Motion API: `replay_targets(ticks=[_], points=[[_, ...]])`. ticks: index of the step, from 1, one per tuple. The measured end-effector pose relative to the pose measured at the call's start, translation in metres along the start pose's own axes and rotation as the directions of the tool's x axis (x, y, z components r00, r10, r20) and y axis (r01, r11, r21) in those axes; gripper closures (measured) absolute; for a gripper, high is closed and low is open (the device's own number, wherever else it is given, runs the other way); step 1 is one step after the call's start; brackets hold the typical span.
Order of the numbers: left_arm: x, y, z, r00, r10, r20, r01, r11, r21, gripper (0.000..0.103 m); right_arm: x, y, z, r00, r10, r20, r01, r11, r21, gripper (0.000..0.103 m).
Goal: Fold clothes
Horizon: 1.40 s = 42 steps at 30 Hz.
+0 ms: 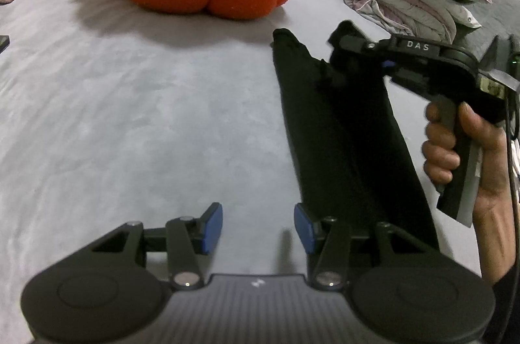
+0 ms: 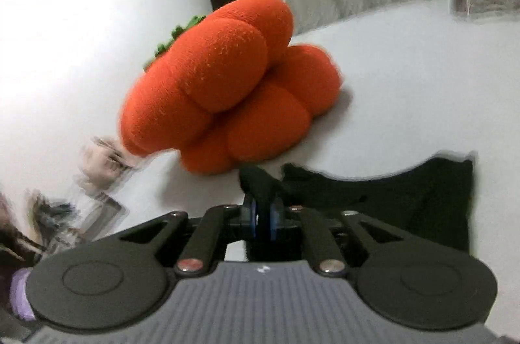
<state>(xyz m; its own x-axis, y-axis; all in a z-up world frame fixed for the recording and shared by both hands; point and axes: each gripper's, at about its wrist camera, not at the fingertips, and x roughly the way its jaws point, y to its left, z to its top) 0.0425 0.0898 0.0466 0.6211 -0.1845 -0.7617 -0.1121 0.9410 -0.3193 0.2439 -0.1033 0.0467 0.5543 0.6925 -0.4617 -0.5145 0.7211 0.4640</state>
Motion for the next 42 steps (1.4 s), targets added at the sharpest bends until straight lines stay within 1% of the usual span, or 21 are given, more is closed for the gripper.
replay_targets(ticks=[2,3,4,6,9,11,12,13,15,17,19,24,26,29,30,33,34,36,39,40,42], points=[[0.000,0.000,0.000,1.000,0.002,0.001,-0.002,1.000,-0.001,0.052,0.009,-0.010,0.000,0.998,0.061,-0.034,-0.058,0.996,0.073,0.079],[0.000,0.000,0.000,1.000,0.003,0.000,-0.003,1.000,-0.002,0.052,0.019,-0.006,-0.003,0.996,0.013,-0.090,-0.010,0.999,0.036,0.060],[0.000,0.000,0.000,1.000,0.003,-0.001,-0.003,1.000,-0.004,0.052,0.026,-0.001,-0.005,0.991,-0.037,-0.127,0.035,0.999,-0.013,0.048],[0.000,0.000,0.000,1.000,0.002,-0.001,-0.002,1.000,-0.007,0.052,0.023,0.016,-0.008,0.988,-0.123,-0.089,0.108,0.983,-0.149,0.048],[0.001,0.000,0.001,1.000,-0.001,-0.001,0.001,1.000,-0.006,0.052,-0.007,0.019,-0.004,0.997,-0.066,0.031,0.069,0.993,-0.091,0.046],[0.001,-0.001,0.001,1.000,-0.001,-0.001,0.001,1.000,-0.003,0.052,-0.019,0.025,-0.008,0.996,-0.077,0.053,0.082,0.990,-0.115,0.046],[0.001,-0.001,0.002,1.000,-0.002,0.000,0.002,1.000,-0.002,0.052,-0.021,0.029,-0.012,0.995,-0.087,0.047,0.093,0.985,-0.144,0.052],[0.000,-0.001,0.001,1.000,-0.002,0.001,0.002,1.000,0.000,0.052,-0.015,0.034,-0.019,0.996,-0.093,0.013,0.094,0.979,-0.181,0.066],[0.000,-0.001,0.000,1.000,-0.002,0.002,0.002,1.000,0.004,0.051,-0.003,0.042,-0.034,0.992,-0.116,-0.051,0.099,0.962,-0.253,0.074],[0.000,-0.002,0.000,1.000,0.000,0.002,0.000,1.000,0.006,0.051,0.007,0.039,-0.047,0.978,-0.189,-0.086,0.152,0.936,-0.318,0.074],[0.001,-0.003,0.000,1.000,0.001,0.000,-0.001,1.000,0.007,0.051,0.010,0.035,-0.054,0.968,-0.236,-0.087,0.191,0.915,-0.356,0.073],[0.001,-0.003,0.001,1.000,-0.007,-0.005,0.007,1.000,0.008,0.051,-0.004,0.038,-0.062,0.979,-0.198,-0.049,0.161,0.896,-0.413,0.073],[0.000,-0.003,0.002,1.000,-0.007,-0.003,0.007,1.000,0.008,0.051,-0.009,0.041,-0.062,0.983,-0.182,-0.033,0.150,0.890,-0.431,0.068],[0.001,-0.005,0.001,1.000,-0.004,-0.004,0.004,1.000,0.011,0.051,-0.017,0.048,-0.064,0.987,-0.161,-0.010,0.140,0.883,-0.447,0.067],[0.002,-0.005,0.001,1.000,-0.003,-0.004,0.003,1.000,0.012,0.051,-0.012,0.050,-0.066,0.982,-0.187,-0.019,0.156,0.870,-0.467,0.069],[0.002,-0.006,0.001,1.000,-0.002,-0.005,0.002,1.000,0.013,0.051,0.008,0.052,-0.073,0.965,-0.258,-0.052,0.192,0.825,-0.531,0.091],[0.002,-0.005,0.001,1.000,-0.003,-0.005,0.003,1.000,0.012,0.051,0.007,0.052,-0.071,0.964,-0.261,-0.049,0.198,0.831,-0.520,0.096],[0.001,-0.005,0.001,1.000,-0.004,-0.005,0.004,1.000,0.010,0.051,0.004,0.050,-0.066,0.966,-0.254,-0.041,0.203,0.849,-0.488,0.096],[0.000,-0.005,0.001,1.000,-0.009,-0.002,0.009,1.000,0.006,0.051,-0.020,0.042,-0.052,0.993,-0.114,-0.016,0.100,0.926,-0.365,0.096],[0.000,-0.005,0.000,1.000,-0.008,-0.001,0.008,1.000,0.007,0.051,-0.027,0.040,-0.049,0.998,-0.069,-0.015,0.060,0.940,-0.336,0.096],[0.001,-0.006,0.000,1.000,-0.005,-0.002,0.005,1.000,0.009,0.051,-0.025,0.037,-0.048,0.998,-0.049,-0.048,0.030,0.946,-0.324,0.094]])
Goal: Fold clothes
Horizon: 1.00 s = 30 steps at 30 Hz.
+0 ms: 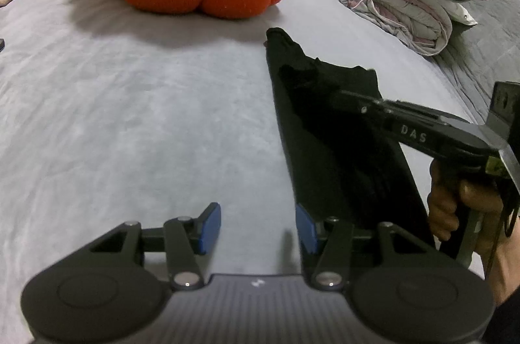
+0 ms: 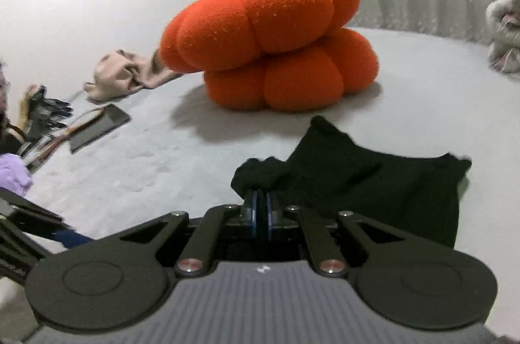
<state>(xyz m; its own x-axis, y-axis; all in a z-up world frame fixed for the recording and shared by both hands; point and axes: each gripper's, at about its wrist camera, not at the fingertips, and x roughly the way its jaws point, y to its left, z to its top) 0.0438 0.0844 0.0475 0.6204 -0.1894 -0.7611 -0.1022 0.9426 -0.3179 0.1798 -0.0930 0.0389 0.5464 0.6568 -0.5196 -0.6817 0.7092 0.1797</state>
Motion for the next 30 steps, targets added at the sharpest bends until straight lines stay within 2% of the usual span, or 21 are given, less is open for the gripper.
replay_targets(ticks=[3,5,6,7,9,11,14,15,16,17,20,23,24,25,26,28,30], points=[[0.001,0.000,0.000,1.000,0.005,-0.001,-0.005,1.000,0.002,0.051,0.020,0.000,-0.007,0.994,-0.040,-0.100,0.037,0.999,-0.037,0.086],[0.001,0.000,0.000,1.000,0.004,-0.002,-0.004,1.000,-0.001,0.051,0.026,0.003,-0.013,0.989,-0.068,-0.128,0.060,0.996,-0.069,0.083],[0.001,0.000,0.001,1.000,0.003,-0.002,-0.003,1.000,-0.001,0.051,0.023,0.005,-0.013,0.991,-0.060,-0.119,0.052,0.996,-0.072,0.070],[0.001,0.000,0.001,1.000,0.002,-0.003,-0.002,1.000,-0.002,0.051,0.018,0.005,-0.012,0.993,-0.044,-0.109,0.036,0.997,-0.068,0.051],[0.000,0.000,0.001,1.000,0.000,-0.004,0.000,1.000,-0.002,0.051,0.003,0.004,-0.007,0.998,-0.017,-0.068,0.012,0.998,-0.069,0.048],[0.001,0.000,0.001,1.000,0.002,-0.003,-0.002,1.000,0.000,0.051,-0.010,-0.007,0.000,0.998,-0.053,-0.033,0.051,0.997,-0.058,0.048],[0.002,-0.001,0.001,1.000,0.009,-0.002,-0.009,1.000,0.007,0.051,-0.018,-0.044,0.011,0.973,-0.226,-0.038,0.228,0.972,0.059,0.050],[0.003,-0.002,0.000,1.000,0.010,-0.002,-0.010,1.000,0.010,0.051,-0.019,-0.061,0.012,0.963,-0.264,-0.051,0.268,0.954,0.135,0.058],[0.003,-0.003,0.000,1.000,0.011,-0.003,-0.011,1.000,0.014,0.051,-0.018,-0.077,0.012,0.959,-0.277,-0.061,0.284,0.938,0.201,0.063],[0.004,-0.003,0.000,1.000,0.011,-0.004,-0.011,1.000,0.017,0.051,-0.018,-0.091,0.012,0.955,-0.290,-0.069,0.297,0.919,0.259,0.063],[0.006,-0.004,0.000,1.000,0.017,-0.010,-0.017,1.000,0.026,0.051,-0.010,-0.114,0.014,0.947,-0.314,-0.072,0.320,0.885,0.337,0.063],[0.008,-0.005,0.000,1.000,0.021,-0.012,-0.021,0.999,0.031,0.051,0.000,-0.121,0.017,0.932,-0.354,-0.083,0.360,0.872,0.332,0.063],[0.008,-0.005,-0.001,1.000,0.022,-0.011,-0.021,0.999,0.032,0.051,0.004,-0.121,0.017,0.926,-0.365,-0.092,0.375,0.873,0.311,0.071],[0.008,-0.005,-0.001,1.000,0.022,-0.011,-0.022,0.999,0.033,0.051,0.009,-0.121,0.017,0.921,-0.374,-0.110,0.390,0.877,0.279,0.101],[0.008,-0.005,-0.001,1.000,0.022,-0.011,-0.021,0.999,0.033,0.051,0.012,-0.120,0.018,0.913,-0.389,-0.123,0.408,0.879,0.246,0.099],[0.008,-0.005,-0.001,1.000,0.021,-0.010,-0.021,0.999,0.032,0.051,0.006,-0.119,0.017,0.906,-0.416,-0.077,0.422,0.877,0.228,0.099],[0.008,-0.005,-0.001,1.000,0.022,-0.010,-0.022,0.999,0.035,0.051,-0.003,-0.123,0.014,0.914,-0.405,-0.013,0.395,0.883,0.253,0.099]])
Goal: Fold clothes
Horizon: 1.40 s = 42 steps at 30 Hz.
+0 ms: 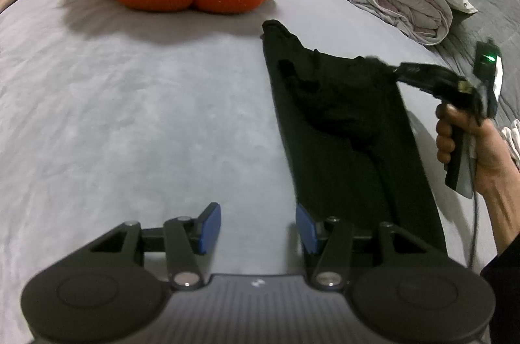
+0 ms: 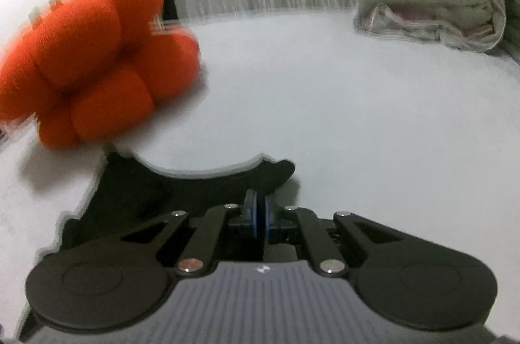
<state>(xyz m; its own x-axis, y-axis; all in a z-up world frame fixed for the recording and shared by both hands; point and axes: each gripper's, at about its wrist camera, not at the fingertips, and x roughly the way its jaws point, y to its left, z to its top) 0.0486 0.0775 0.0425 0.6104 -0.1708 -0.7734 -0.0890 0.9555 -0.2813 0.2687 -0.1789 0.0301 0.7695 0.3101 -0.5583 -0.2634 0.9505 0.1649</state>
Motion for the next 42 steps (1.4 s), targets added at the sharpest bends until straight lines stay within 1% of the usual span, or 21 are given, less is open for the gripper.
replay_targets(ticks=[2,3,4,5,6,7,10,13,15,17,19,22,27,30,32,33,34,35,36,39,42], points=[[0.000,-0.001,0.000,1.000,0.004,0.000,-0.004,1.000,0.008,0.050,0.001,-0.006,-0.002,1.000,0.012,0.013,-0.012,1.000,0.007,0.098],[0.000,-0.002,-0.001,1.000,0.004,0.001,-0.004,1.000,0.010,0.050,0.010,-0.005,-0.005,0.999,0.005,-0.034,-0.006,1.000,-0.016,0.097],[0.000,-0.001,0.000,1.000,0.003,0.001,-0.003,1.000,0.009,0.050,0.017,-0.002,-0.007,0.998,-0.017,-0.068,0.014,0.999,-0.049,0.092],[0.000,-0.001,0.000,1.000,0.003,0.001,-0.003,1.000,0.007,0.050,0.017,0.000,-0.009,0.997,-0.045,-0.060,0.041,0.996,-0.076,0.082],[0.000,-0.001,0.000,1.000,0.003,0.001,-0.003,1.000,0.006,0.050,0.016,0.002,-0.010,0.997,-0.068,-0.048,0.063,0.994,-0.093,0.066],[0.000,-0.001,0.000,1.000,0.003,0.000,-0.003,1.000,0.005,0.050,0.010,0.002,-0.009,0.997,-0.076,-0.026,0.074,0.994,-0.079,0.059],[0.000,-0.001,0.000,1.000,0.001,0.001,-0.001,1.000,0.008,0.050,-0.010,0.006,-0.006,0.995,-0.089,0.040,0.091,0.995,-0.048,0.059],[0.002,0.000,0.000,1.000,-0.001,0.003,0.001,1.000,0.001,0.050,-0.036,0.036,-0.013,0.994,0.090,0.054,-0.080,0.983,-0.164,0.059],[0.001,0.000,0.001,1.000,0.000,0.011,0.000,1.000,-0.005,0.050,-0.054,0.065,-0.026,0.972,0.236,0.014,-0.223,0.933,-0.282,0.059],[-0.002,0.003,0.004,0.999,-0.002,0.042,0.003,1.000,-0.026,0.050,-0.065,0.092,-0.041,0.950,0.313,-0.017,-0.295,0.874,-0.387,0.067],[-0.004,0.005,0.014,0.996,-0.029,0.086,0.034,0.998,-0.060,0.050,-0.065,0.105,-0.049,0.946,0.322,-0.034,-0.307,0.856,-0.415,0.067],[0.002,0.008,0.038,0.990,-0.084,0.114,0.097,0.989,-0.114,0.050,-0.051,0.115,-0.055,0.957,0.281,-0.072,-0.283,0.857,-0.430,0.067],[0.032,-0.004,0.090,0.980,-0.123,0.159,0.135,0.988,-0.073,0.048,-0.048,0.122,-0.060,0.959,0.260,-0.110,-0.281,0.841,-0.463,0.067],[0.066,-0.009,0.112,0.974,-0.180,0.140,0.188,0.981,-0.046,0.049,-0.047,0.124,-0.065,0.962,0.254,-0.103,-0.271,0.822,-0.500,0.067],[0.087,-0.015,0.121,0.976,-0.185,0.117,0.189,0.982,-0.026,0.051,-0.047,0.126,-0.067,0.963,0.251,-0.098,-0.264,0.809,-0.524,0.067],[0.096,-0.017,0.123,0.980,-0.169,0.103,0.171,0.985,-0.007,0.051,-0.046,0.127,-0.069,0.964,0.249,-0.097,-0.262,0.802,-0.537,0.072],[0.105,-0.019,0.124,0.985,-0.148,0.089,0.147,0.989,0.016,0.057,-0.042,0.129,-0.069,0.963,0.247,-0.105,-0.264,0.793,-0.549,0.088],[0.113,-0.021,0.125,0.989,-0.126,0.075,0.123,0.992,0.038,0.072,-0.039,0.131,-0.069,0.963,0.243,-0.120,-0.267,0.785,-0.559,0.096],[0.122,-0.022,0.125,0.994,-0.094,0.052,0.090,0.994,0.067,0.089,-0.036,0.132,-0.070,0.963,0.237,-0.132,-0.269,0.777,-0.569,0.099],[0.128,-0.022,0.129,0.997,-0.037,0.065,0.029,0.992,0.123,0.097,-0.039,0.127,-0.073,0.961,0.242,-0.137,-0.276,0.773,-0.572,0.099],[0.125,-0.027,0.133,0.994,0.015,0.106,-0.034,0.984,0.177,0.097,-0.047,0.119,-0.074,0.952,0.284,-0.112,-0.298,0.781,-0.549,0.099]])
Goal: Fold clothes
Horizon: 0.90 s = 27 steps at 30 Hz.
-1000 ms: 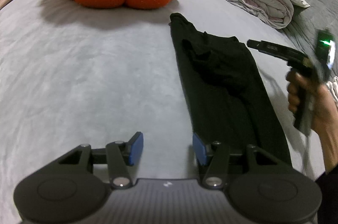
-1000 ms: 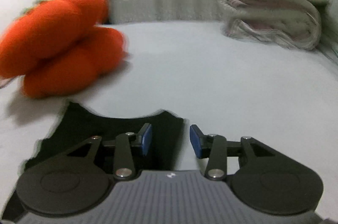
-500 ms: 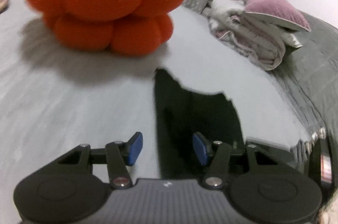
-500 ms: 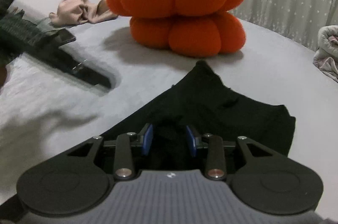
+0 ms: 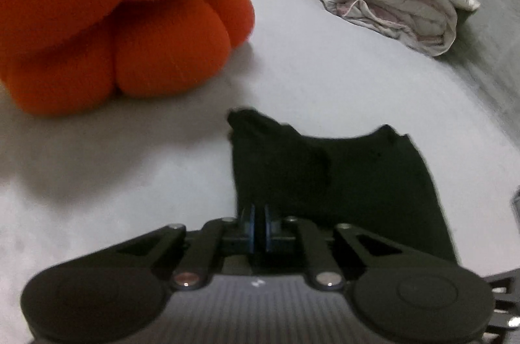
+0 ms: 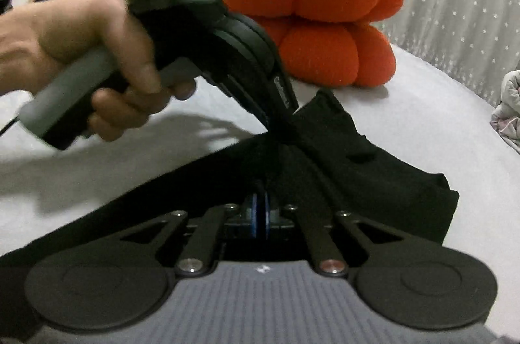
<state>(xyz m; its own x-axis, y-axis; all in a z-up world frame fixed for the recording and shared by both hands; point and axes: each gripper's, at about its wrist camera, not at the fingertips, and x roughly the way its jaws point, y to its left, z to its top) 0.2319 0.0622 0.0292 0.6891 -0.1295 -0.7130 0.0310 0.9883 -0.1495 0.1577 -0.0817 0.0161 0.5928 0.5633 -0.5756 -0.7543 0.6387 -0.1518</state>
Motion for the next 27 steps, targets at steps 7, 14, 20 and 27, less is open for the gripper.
replay_targets(ticks=[7,14,20,27], points=[[0.000,-0.008,-0.004,1.000,0.012,0.028,-0.015,0.994,0.105,0.097,-0.006,0.014,0.008,0.999,-0.037,0.025,0.038,0.999,-0.012,0.088],[0.000,-0.001,-0.003,0.999,-0.016,0.031,0.014,0.997,0.074,0.097,0.008,0.024,0.009,0.999,-0.039,-0.025,0.038,0.999,-0.033,0.096],[0.000,0.000,-0.009,0.998,-0.017,0.054,0.013,0.997,0.070,0.093,-0.013,0.017,0.002,0.999,0.030,-0.012,-0.029,0.996,0.086,0.103],[-0.051,0.022,-0.010,0.982,-0.044,0.182,0.042,0.999,0.016,0.070,-0.062,-0.032,-0.018,0.997,-0.045,0.061,0.023,0.949,0.315,0.082]])
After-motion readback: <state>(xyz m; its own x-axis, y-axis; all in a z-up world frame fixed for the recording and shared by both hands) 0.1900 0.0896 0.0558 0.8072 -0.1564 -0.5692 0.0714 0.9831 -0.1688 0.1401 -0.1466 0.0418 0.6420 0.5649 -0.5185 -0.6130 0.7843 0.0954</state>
